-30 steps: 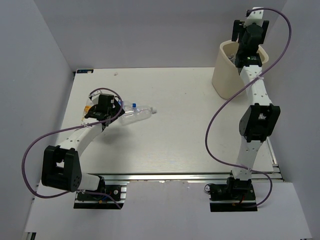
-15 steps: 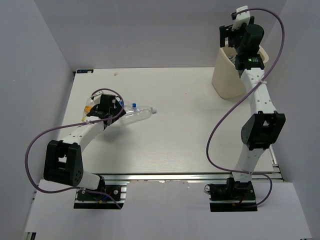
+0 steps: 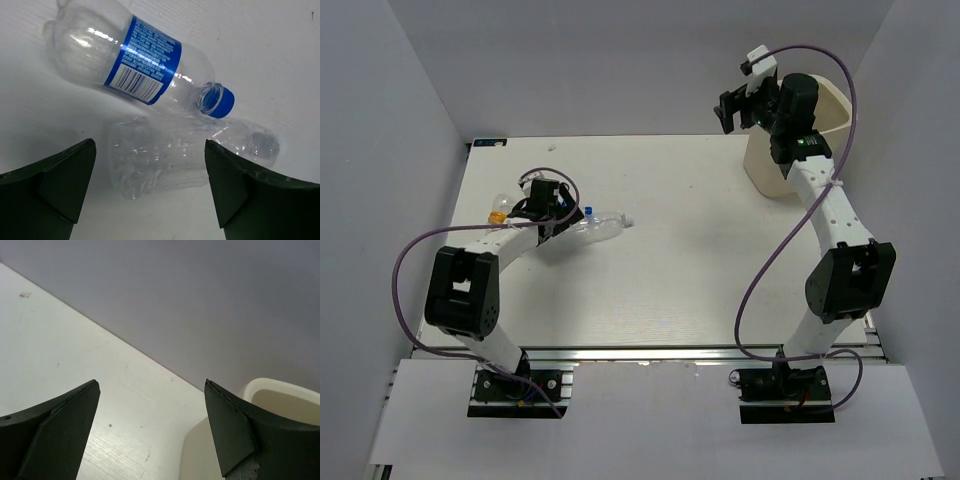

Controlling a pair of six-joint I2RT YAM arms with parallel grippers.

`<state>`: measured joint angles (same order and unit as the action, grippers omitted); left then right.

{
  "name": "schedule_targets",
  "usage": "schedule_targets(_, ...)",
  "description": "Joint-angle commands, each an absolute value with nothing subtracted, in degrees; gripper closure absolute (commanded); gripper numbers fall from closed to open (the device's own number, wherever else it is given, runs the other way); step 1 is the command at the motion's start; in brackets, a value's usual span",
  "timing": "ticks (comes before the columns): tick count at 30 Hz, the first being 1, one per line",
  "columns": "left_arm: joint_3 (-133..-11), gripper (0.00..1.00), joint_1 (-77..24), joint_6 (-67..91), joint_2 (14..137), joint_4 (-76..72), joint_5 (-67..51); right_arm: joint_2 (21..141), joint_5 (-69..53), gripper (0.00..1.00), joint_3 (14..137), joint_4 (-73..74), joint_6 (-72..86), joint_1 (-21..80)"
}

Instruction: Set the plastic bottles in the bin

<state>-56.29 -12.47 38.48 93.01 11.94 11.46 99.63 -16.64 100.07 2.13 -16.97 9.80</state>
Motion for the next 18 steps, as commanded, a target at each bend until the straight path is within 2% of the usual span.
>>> schedule_targets(1,-58.9,0.02,-12.2,36.7,94.6,8.6,7.0,97.0,-19.7,0.11,97.4,0.9,-16.0,10.4)
schedule_targets(11,-57.8,0.03,-12.9,34.1,97.5,4.0,-3.3,97.8,-29.7,0.11,93.2,4.2,-19.9,11.4)
schedule_targets(16,-58.4,0.03,-15.4,31.9,98.5,3.3,-5.8,99.9,-39.8,0.11,94.0,14.5,-28.1,13.8)
schedule_targets(18,-59.0,0.03,-16.4,31.6,99.2,3.3,-5.7,100.8,-40.3,0.11,93.9,16.1,-27.3,15.9)
